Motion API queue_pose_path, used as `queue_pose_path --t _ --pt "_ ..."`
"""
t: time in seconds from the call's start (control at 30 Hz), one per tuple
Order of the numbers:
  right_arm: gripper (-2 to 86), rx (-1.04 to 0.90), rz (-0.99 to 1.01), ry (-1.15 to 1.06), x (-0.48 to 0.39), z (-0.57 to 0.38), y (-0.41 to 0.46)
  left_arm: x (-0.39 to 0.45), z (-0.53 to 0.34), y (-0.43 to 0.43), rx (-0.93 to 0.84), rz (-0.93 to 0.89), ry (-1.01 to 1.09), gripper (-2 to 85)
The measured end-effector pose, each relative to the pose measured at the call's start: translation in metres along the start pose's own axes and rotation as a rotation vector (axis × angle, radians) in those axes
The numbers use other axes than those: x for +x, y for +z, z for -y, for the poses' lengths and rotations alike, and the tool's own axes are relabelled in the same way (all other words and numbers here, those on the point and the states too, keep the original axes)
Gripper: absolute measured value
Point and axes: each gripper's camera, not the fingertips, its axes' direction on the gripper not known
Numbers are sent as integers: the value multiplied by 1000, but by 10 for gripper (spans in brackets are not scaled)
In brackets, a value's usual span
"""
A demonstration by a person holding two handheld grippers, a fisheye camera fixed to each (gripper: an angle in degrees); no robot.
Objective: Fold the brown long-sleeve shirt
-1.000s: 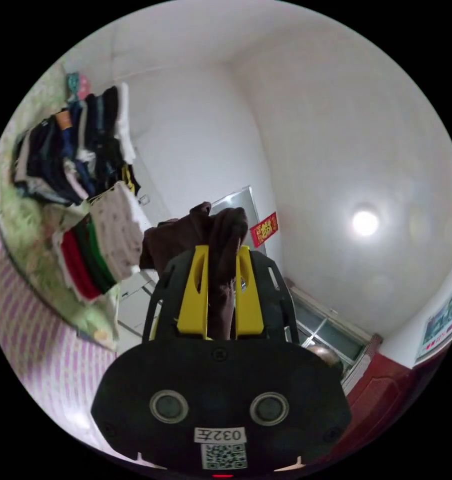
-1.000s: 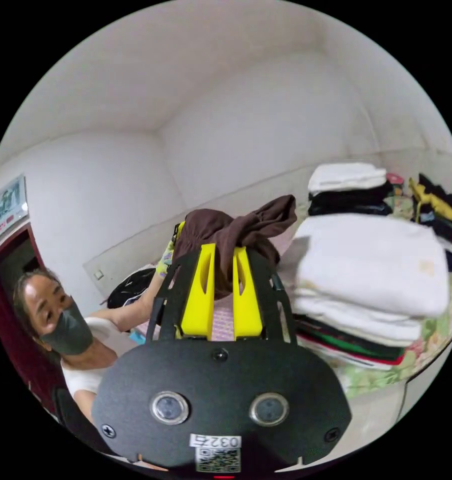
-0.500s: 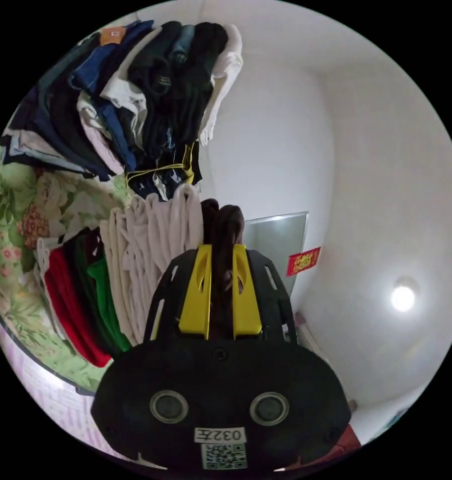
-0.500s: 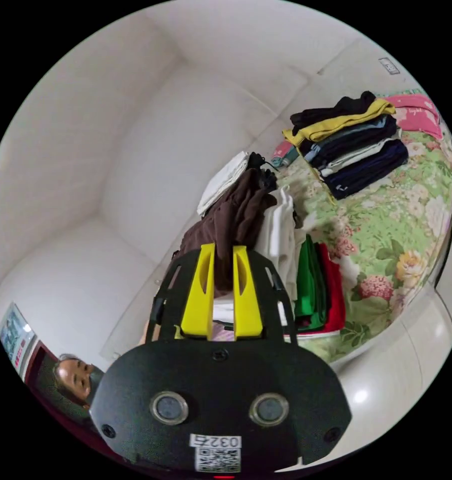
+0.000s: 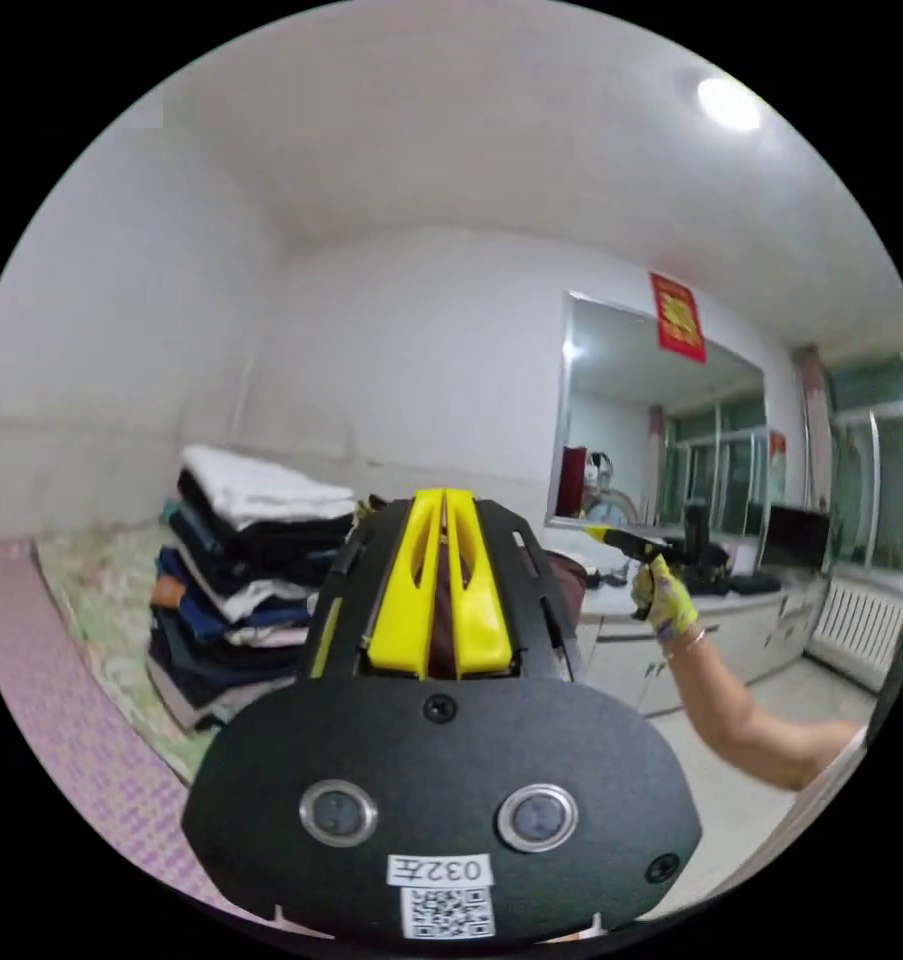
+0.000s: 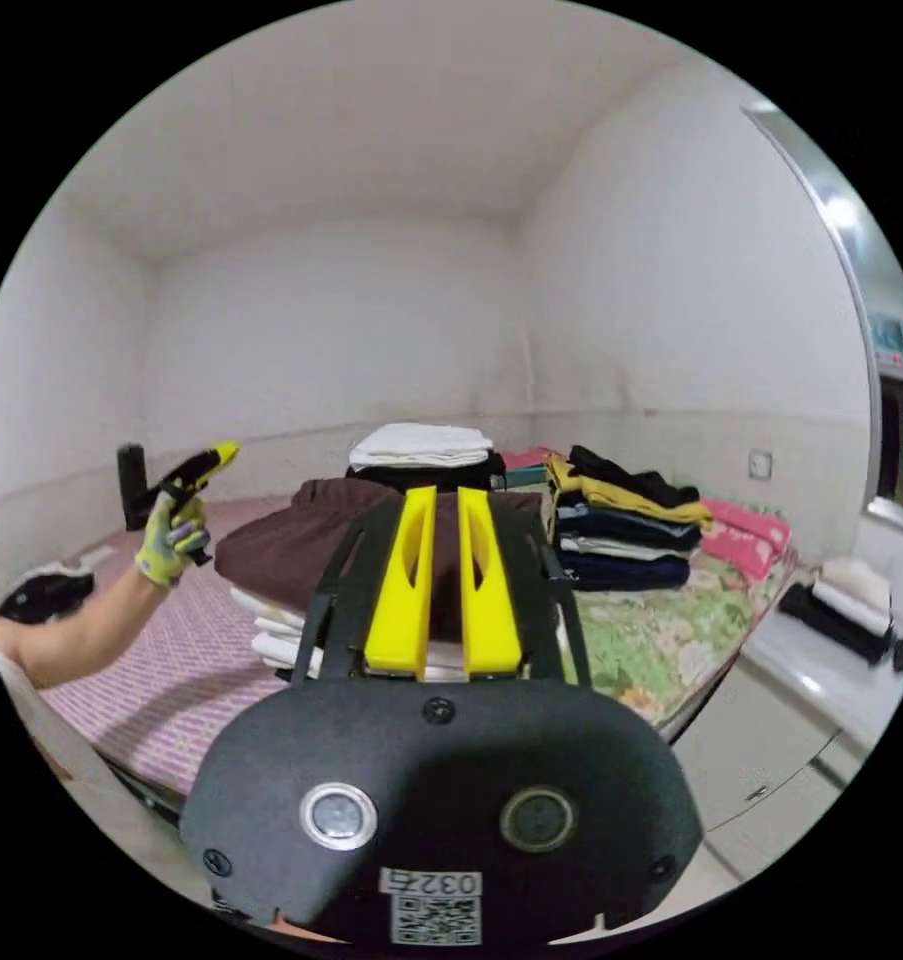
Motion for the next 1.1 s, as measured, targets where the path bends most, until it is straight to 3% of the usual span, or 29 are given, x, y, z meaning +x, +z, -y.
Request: queue_pose_path --t 0.1,0.17,0.2,0.4,0.5,0.57,0.7,0.87,1.1 --pt "-4 -78 -213 -92 -49 -13 56 48 -9 76 -178 52 104 -9" --pt "-8 -226 -322 -98 -54 -27 109 49 -35 166 -530 194 96 -9" --pt "-8 -233 -323 -96 -53 -31 116 46 -43 182 -582 199 86 -10" --pt "-10 -200 -244 7 -50 -33 90 30 -44 192 -489 134 1 -10" --pt "-10 69 -167 -10 -82 -46 14 33 -40 154 -374 92 11 -10" --pt "-10 253 30 -68 -122 -80 -41 42 -55 118 -383 65 36 -10" --pt "-10 343 307 -168 -185 -160 -80 64 -118 60 -555 105 72 -10" --pt "-10 177 765 -98 -245 -281 -42 71 -245 -42 -854 260 -79 -10" --pt "-10 -30 1133 168 -315 -356 36 69 -300 -144 -941 586 -351 -10"
